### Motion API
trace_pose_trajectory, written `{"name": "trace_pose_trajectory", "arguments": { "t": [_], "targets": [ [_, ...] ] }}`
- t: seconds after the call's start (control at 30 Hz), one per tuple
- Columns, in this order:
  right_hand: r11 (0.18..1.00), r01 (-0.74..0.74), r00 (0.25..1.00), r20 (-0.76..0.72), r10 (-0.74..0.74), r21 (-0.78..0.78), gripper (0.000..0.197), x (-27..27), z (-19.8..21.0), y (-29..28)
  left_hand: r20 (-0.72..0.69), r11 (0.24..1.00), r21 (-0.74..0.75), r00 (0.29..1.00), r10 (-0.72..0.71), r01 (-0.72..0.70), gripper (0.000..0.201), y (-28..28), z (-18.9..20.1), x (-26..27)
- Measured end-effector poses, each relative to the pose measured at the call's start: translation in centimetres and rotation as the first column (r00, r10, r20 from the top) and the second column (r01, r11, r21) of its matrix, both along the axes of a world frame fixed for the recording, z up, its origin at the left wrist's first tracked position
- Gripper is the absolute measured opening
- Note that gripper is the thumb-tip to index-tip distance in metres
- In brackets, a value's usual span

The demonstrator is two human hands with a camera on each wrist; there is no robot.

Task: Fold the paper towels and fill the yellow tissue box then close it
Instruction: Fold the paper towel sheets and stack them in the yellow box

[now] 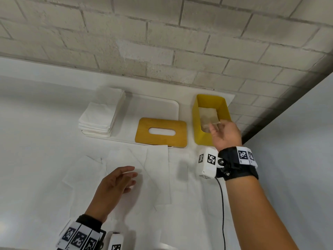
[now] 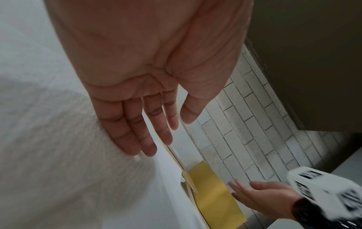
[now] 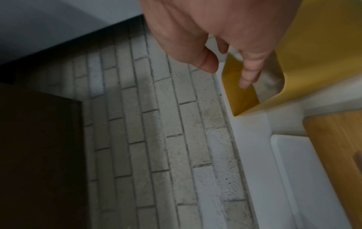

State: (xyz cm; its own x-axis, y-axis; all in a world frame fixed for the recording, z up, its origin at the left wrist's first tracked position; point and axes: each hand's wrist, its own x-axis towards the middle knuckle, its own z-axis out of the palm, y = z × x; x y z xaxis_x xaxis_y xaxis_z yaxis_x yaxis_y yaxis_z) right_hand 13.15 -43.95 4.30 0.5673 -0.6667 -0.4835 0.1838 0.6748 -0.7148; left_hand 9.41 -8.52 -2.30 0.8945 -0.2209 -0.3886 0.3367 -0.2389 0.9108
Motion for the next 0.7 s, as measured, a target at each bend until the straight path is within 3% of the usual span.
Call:
{"name": "trace_pose_trajectory", "arguments": {
  "t": [0.07,0.17,0.27,0.33,0.4,0.47,0.5,0.6,0.7],
  "targets": [
    [0.998,0.026,1.0,0.018,-0.024,-0.062,0.027,-2.1,0.1,0.6,0.021,1.0,0.0,1.0,-0.006,0.006,0.022,0.2,0.0,-0.2],
    [0.983,-0.056,0.998,0.032,0.063,-0.177,0.021,-6.7,0.3,3.4,0.051,0.999,0.017,0.998,-0.032,0.031,0.023,0.3,0.1,-0.8],
    [0.895,-0.307,0.943,-0.227,0.242,-0.323,0.018,-9.9,-2.2,6.3,0.079,0.996,0.053,0.994,-0.072,0.068,0.022,0.1,0.3,-1.5],
    [0.708,-0.583,0.792,-0.472,0.387,-0.398,0.015,-11.2,-4.5,8.2,0.1,0.99,0.087,0.988,-0.12,0.111,0.022,0.0,0.3,-2.0],
    [0.405,-0.831,0.548,-0.681,0.486,-0.38,0.029,-11.5,-6.2,10.0,0.125,0.978,0.14,0.977,-0.17,0.153,0.02,0.3,0.2,-2.6],
    [0.159,-0.936,0.351,-0.804,0.479,-0.314,0.051,-10.9,-6.6,11.8,0.117,0.97,0.177,0.975,-0.19,0.167,0.017,0.6,0.1,-3.1],
    [0.095,-0.946,0.318,-0.836,0.447,-0.309,0.057,-10.4,-6.5,12.5,0.095,0.973,0.166,0.98,-0.177,0.159,0.016,0.8,0.1,-3.3],
    [0.056,-0.937,0.343,-0.873,0.347,-0.346,0.067,-8.5,-6.6,13.9,0.004,0.992,0.072,0.995,-0.101,0.1,0.015,0.7,-0.1,-3.7],
    [0.134,-0.93,0.368,-0.889,0.272,-0.343,0.065,-6.8,-7.2,14.6,0.013,0.987,0.124,0.995,-0.103,0.101,0.013,0.9,-1.2,-4.0]
  ]
}}
